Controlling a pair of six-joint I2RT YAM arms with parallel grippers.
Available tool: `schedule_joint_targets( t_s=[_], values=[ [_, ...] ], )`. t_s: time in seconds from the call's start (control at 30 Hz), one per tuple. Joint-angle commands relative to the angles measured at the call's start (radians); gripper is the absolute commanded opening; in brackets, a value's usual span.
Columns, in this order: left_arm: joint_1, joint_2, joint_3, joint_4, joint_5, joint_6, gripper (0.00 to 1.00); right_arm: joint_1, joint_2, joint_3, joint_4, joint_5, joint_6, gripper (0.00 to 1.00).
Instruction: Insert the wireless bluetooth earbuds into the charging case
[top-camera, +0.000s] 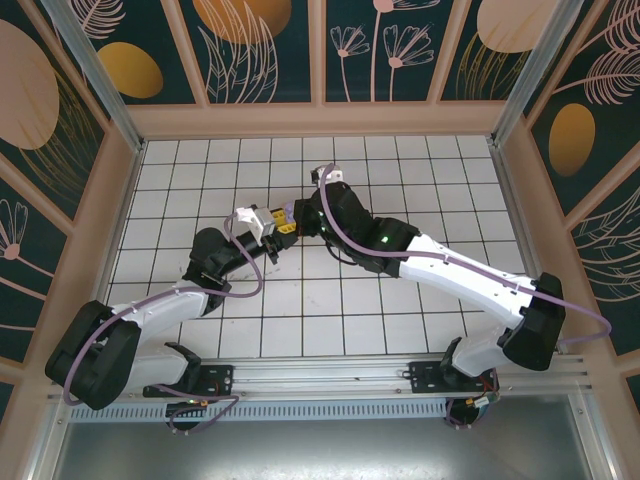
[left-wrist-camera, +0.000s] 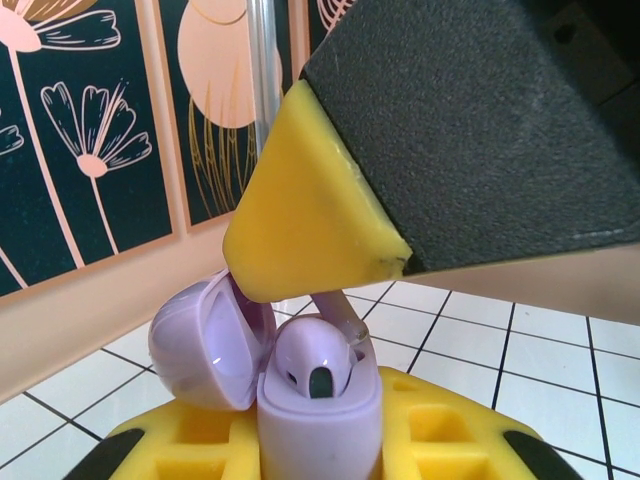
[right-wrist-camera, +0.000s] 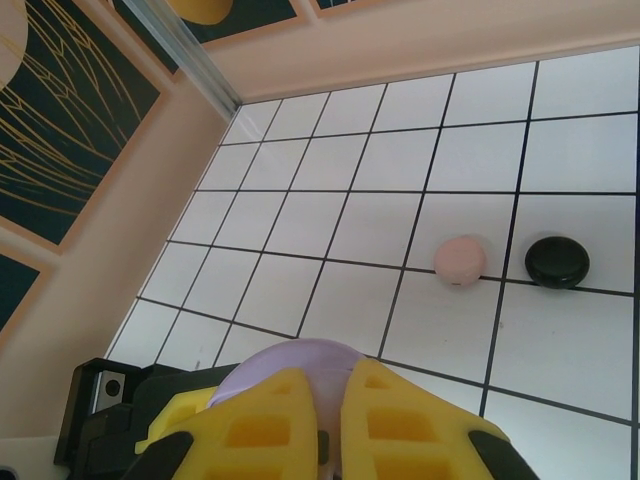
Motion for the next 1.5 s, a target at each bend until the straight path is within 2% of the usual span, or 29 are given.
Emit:
schedule_joint_targets(
  t_s=[0.0, 0.23, 0.47, 0.73, 0.93, 1.2, 1.47],
  values=[
    [-0.013, -0.037, 0.031, 0.132, 0.050, 0.018, 0.00, 0.026, 0.051, -0.003, -0.060, -0.025, -0.053, 0.10],
    [-0.013, -0.037, 0.034, 0.130, 0.034, 0.020, 0.00, 0.073, 0.114, 0.043, -0.133, -0.010, -0.097, 0.10],
    [-0.013, -0.045, 0.033, 0.124, 0.032, 0.023, 0.00, 0.069, 0.093, 0.033, -0.133, 0.019, -0.055, 0.10],
    [-0.014, -0.046, 0.023, 0.161, 0.012, 0.012, 0.00, 0.038, 0.019, 0.005, -0.058, -0.106, 0.031, 0.09],
    [-0.014, -0.036, 0.018, 0.198, -0.001, -0.002, 0.00, 0.046, 0.009, 0.025, -0.054, -0.151, 0.030, 0.10],
    [-0.013, -0.035, 0.019, 0.199, 0.005, -0.003, 0.00, 0.063, 0.040, 0.036, -0.110, -0.076, 0.009, 0.10],
    [-0.014, -0.042, 0.011, 0.164, 0.025, 0.025, 0.00, 0.042, -0.029, 0.090, -0.096, -0.023, -0.034, 0.10]
  ],
)
